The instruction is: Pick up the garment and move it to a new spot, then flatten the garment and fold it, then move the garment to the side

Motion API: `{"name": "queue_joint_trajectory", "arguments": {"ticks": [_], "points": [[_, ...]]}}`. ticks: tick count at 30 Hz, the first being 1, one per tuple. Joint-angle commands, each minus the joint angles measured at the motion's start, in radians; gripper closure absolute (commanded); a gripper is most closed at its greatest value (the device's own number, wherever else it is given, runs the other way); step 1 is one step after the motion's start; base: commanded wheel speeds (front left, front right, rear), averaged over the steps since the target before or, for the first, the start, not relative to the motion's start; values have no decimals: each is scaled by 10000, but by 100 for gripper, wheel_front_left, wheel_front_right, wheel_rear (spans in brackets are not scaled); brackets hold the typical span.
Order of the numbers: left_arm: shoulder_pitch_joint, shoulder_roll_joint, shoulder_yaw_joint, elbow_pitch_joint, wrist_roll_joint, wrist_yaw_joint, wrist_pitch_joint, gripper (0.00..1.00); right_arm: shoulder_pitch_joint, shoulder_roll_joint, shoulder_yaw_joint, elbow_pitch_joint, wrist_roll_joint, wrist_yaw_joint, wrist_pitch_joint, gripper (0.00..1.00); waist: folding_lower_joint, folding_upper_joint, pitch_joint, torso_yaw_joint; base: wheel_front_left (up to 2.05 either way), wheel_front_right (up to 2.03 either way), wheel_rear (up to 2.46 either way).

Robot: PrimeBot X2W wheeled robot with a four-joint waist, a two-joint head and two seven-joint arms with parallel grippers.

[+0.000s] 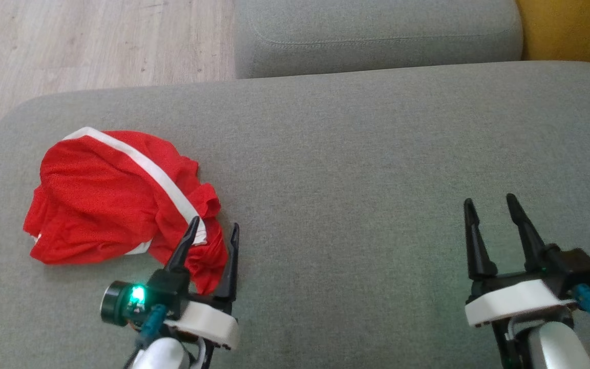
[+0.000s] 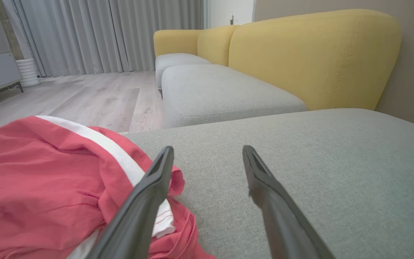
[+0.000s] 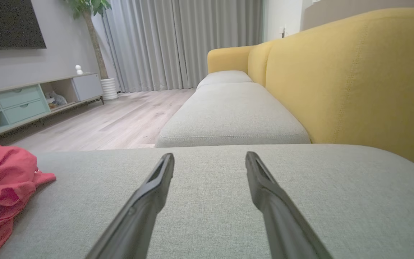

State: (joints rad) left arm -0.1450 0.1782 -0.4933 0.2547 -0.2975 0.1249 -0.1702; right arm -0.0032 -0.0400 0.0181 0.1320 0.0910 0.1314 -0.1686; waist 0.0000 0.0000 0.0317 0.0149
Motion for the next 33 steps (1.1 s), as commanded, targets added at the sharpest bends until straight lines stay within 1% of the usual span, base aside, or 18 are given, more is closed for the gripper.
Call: {"name": "queue_joint_trajectory", "arguments": {"ticks": [1, 10, 14, 19, 22, 24, 26, 30, 33], "points": [[-601, 189, 101, -251, 320, 158, -174, 0, -408, -88, 269, -334, -393, -6, -187, 0, 0, 0, 4, 7, 0, 0, 0], [-882, 325, -641, -1, 1251, 401, -439, 0, -435, -93, 474, -458, -1835, -6, -452, 0, 0, 0, -81, 30, 0, 0, 0], [-831, 294, -673, -173, 1280, 484, -556, 0, -377, -95, 485, -526, -1439, -7, -570, 0, 0, 0, -141, 19, 0, 0, 0], [-608, 141, -208, -521, 881, 415, -703, 0, -229, -98, 314, -512, -1058, -7, -717, 0, 0, 0, -144, 67, 0, 0, 0], [-446, -7, 188, -685, 646, 247, -790, 0, -152, -100, 290, -488, -839, -7, -805, 0, 0, 0, -133, 123, 0, 0, 0], [-317, -220, 549, -715, 357, 64, -849, 0, -65, -101, 291, -447, -417, -7, -864, 0, 0, 0, -139, 168, 0, 0, 0], [-240, -300, 786, -708, 387, -126, -908, 0, 5, -102, 236, -406, -217, -7, -923, 0, 0, 0, -145, 193, 0, 0, 0], [-54, -437, 994, -94, 191, -579, -916, 0, 125, -102, 212, -66, -73, -7, -931, 0, 0, 0, -200, 216, 0, 0, 0], [-25, -523, 1048, 502, 185, -640, -916, 0, 154, -102, 202, 330, 111, -7, -931, 0, 0, 0, -256, 203, 0, 0, 0]]}}
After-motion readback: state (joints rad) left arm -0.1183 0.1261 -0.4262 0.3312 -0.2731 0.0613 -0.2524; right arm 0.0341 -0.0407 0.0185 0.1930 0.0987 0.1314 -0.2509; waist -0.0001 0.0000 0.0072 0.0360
